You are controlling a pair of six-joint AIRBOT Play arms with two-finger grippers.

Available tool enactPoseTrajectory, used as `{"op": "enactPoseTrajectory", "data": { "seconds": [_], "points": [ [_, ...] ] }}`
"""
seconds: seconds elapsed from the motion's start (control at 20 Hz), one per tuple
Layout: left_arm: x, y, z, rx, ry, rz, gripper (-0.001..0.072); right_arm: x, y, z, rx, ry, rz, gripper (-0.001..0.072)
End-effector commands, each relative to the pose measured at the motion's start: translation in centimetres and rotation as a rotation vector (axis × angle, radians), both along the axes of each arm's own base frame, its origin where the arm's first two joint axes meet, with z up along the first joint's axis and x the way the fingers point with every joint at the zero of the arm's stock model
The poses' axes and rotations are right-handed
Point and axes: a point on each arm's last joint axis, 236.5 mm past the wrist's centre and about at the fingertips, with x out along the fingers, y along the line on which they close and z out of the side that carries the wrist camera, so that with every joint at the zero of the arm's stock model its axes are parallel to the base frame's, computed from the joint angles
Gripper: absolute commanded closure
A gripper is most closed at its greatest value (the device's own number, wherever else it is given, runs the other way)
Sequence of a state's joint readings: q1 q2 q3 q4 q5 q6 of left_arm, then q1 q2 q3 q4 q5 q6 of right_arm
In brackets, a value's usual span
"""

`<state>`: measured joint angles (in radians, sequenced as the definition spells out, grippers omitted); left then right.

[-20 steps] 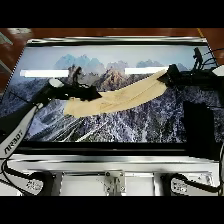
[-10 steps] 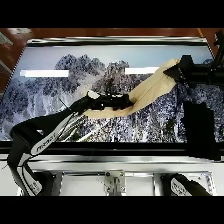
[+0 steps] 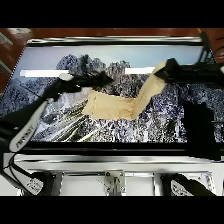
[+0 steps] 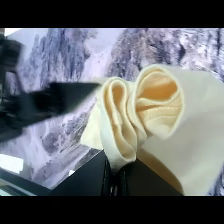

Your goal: Fold the shirts.

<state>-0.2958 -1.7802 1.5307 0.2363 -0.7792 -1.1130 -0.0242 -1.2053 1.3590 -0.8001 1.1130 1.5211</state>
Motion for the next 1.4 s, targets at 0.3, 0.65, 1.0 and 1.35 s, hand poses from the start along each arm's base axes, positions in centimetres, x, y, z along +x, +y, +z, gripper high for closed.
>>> {"op": "enactPoseTrajectory", "data": {
  "seconds": [0.3, 0.65, 1.0, 1.35],
  "points": [
    [-2.6, 26.9, 22.2, 0.131, -0.441, 0.326, 0.0669, 4.5, 24.5, -12.2, 0.179, -0.026, -0.003, 0.0645],
    [-8.5, 28.5, 26.0, 0.186, -0.506, 0.282, 0.0668, 2.7, 27.0, -18.0, 0.249, 0.176, 0.022, 0.0097],
    [-8.1, 29.1, 23.1, 0.235, -0.463, 0.277, 0.0668, 1.1, 0.6, -17.8, -0.223, 0.42, -0.005, 0.0095],
    [-8.1, 28.0, 21.9, 0.224, -0.436, 0.25, 0.0668, -2.3, -1.8, -25.4, -0.132, 0.635, -0.042, 0.0078]
  ]
}}
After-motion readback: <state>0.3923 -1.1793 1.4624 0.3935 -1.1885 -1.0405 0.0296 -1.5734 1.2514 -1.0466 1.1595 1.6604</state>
